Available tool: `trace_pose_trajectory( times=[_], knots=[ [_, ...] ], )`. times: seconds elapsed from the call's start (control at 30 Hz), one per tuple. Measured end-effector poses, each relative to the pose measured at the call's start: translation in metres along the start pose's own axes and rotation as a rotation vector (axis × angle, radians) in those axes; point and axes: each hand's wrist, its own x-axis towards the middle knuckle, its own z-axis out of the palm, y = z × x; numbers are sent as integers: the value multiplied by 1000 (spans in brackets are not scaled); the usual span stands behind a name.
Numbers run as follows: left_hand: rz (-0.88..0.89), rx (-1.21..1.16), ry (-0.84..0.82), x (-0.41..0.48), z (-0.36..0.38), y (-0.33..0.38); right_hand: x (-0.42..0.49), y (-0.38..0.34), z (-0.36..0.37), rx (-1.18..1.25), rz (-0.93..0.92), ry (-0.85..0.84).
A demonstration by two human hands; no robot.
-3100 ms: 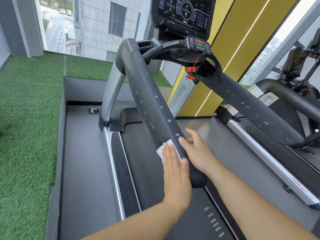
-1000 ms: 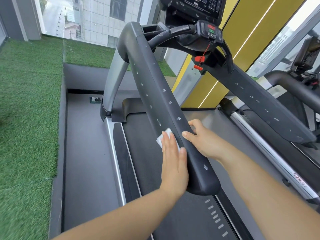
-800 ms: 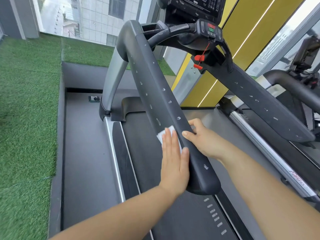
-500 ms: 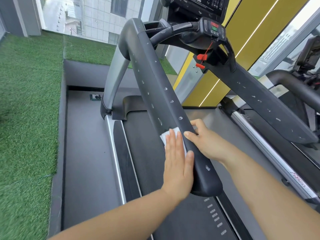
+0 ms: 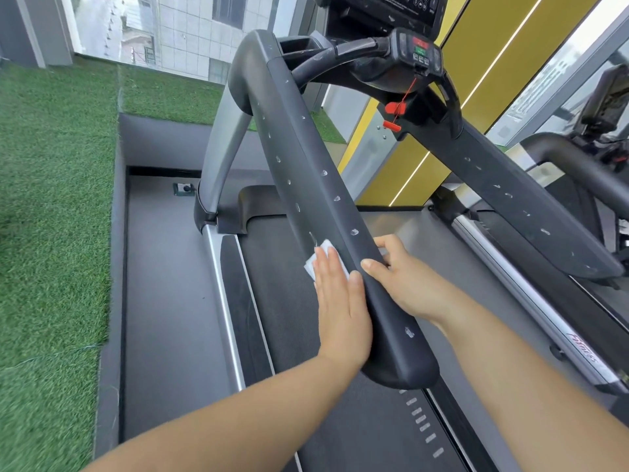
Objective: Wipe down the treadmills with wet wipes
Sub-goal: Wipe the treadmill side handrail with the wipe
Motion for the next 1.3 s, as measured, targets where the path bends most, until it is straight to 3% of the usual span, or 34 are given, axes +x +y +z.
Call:
trace_pose_trajectory(
  times=[0.13,0.3,0.47,0.67,0.83,1.0,1.17,1.3],
  knots=[
    [-60,-98,-32,-27,3,1,-1,1,0,25,4,-11],
    [-195,-171,10,9,-5,6,-1,1,2,18,-1,7],
    [-171,-191,-70,-26,-2,-4,0,3,3,19,14,11],
    [-329,-259,12,18,-11,-1,0,5,4,27,18,17],
    [-301,-283,-57,-9,-7,-11,0,4,3,-12,27,6],
    [-329,-257,-18,25,-19,-9,0,2,4,17,30,6],
    [-213,-242,-83,-3,-12,-15,-1,3,6,-19,28,30],
    [-246,-211,-59,11,-17,-6,-3,3,8,-19,40,39]
  ],
)
